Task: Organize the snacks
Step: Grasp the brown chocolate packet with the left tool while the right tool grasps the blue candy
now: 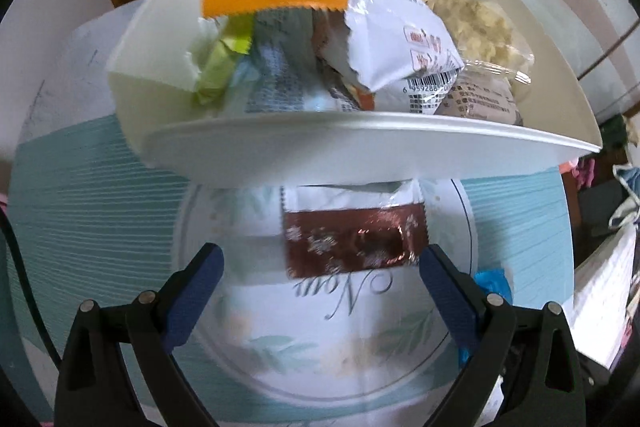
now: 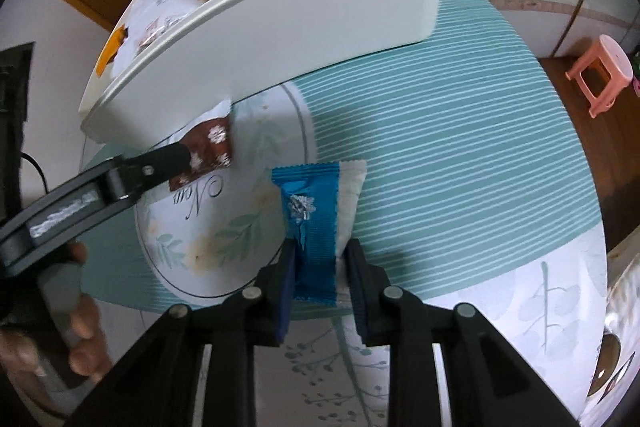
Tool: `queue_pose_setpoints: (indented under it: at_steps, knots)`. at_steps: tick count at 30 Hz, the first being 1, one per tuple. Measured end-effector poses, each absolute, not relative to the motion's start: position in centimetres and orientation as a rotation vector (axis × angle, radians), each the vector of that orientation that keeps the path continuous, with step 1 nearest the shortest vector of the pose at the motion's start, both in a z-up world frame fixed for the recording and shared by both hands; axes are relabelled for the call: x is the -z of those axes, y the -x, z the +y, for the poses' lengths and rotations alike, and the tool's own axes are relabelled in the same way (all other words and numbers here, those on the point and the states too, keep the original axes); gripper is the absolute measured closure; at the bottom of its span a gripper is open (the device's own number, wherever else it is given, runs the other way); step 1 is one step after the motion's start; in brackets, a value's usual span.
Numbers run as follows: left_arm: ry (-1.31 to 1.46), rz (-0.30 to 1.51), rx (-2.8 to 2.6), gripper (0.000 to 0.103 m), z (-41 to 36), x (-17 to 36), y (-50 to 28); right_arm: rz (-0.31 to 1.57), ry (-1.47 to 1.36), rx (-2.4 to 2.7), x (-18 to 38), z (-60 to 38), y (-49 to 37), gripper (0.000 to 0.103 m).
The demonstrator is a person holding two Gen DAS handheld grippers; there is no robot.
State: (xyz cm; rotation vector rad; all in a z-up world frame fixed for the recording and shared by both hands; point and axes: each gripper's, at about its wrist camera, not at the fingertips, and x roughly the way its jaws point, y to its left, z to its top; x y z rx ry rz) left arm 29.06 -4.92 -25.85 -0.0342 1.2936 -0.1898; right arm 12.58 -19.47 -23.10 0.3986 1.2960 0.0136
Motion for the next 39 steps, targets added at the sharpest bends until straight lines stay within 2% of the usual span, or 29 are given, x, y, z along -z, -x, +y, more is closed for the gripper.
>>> queue_pose_setpoints:
  at_steps: [12, 14, 16, 18, 20, 21, 22, 32, 39]
  knots:
    - [0.045, 1.274, 0.091, 0.005, -6.6, 27.8, -30.2, 1.297, -0.423, -0.021, 23.6, -21.7, -13.1, 0.079]
    - [0.035, 1.268, 0.076, 0.01, -7.1, 27.8, -30.0, 1.297, -0.425, -0.021, 23.5, -21.9, -13.0, 0.079]
    - [-0.002, 1.252, 0.05, 0.023, -8.0, 27.8, -29.0, 1.298, -0.431, -0.019, 23.5, -22.1, -12.9, 0.079]
    - [-0.021, 1.223, 0.071, 0.053, -8.5, 27.4, -28.7, 1.298, -0.432, -0.019, 23.5, -22.1, -12.9, 0.079]
    - [-0.027, 1.228, 0.094, 0.061, -8.5, 27.2, -28.6, 1.298, -0.433, -0.018, 23.5, -22.1, -12.9, 0.079]
    - [-0.021, 1.228, 0.105, 0.082, -8.5, 27.1, -28.6, 1.298, -0.432, -0.018, 23.5, -22.1, -12.9, 0.079]
    - [-0.007, 1.23, 0.123, 0.088, -8.4, 27.0, -28.6, 1.298, -0.431, -0.018, 23.5, -22.1, -12.9, 0.079]
    - [0.138, 1.293, 0.183, 0.09, -5.1, 26.7, -25.3, 1.304, -0.413, -0.061, 23.5, -21.7, -12.3, 0.08]
    - [0.252, 1.231, 0.26, 0.09, -3.0, 21.7, -23.0, 1.298, -0.42, -0.098, 22.5, -22.2, -11.6, 0.081]
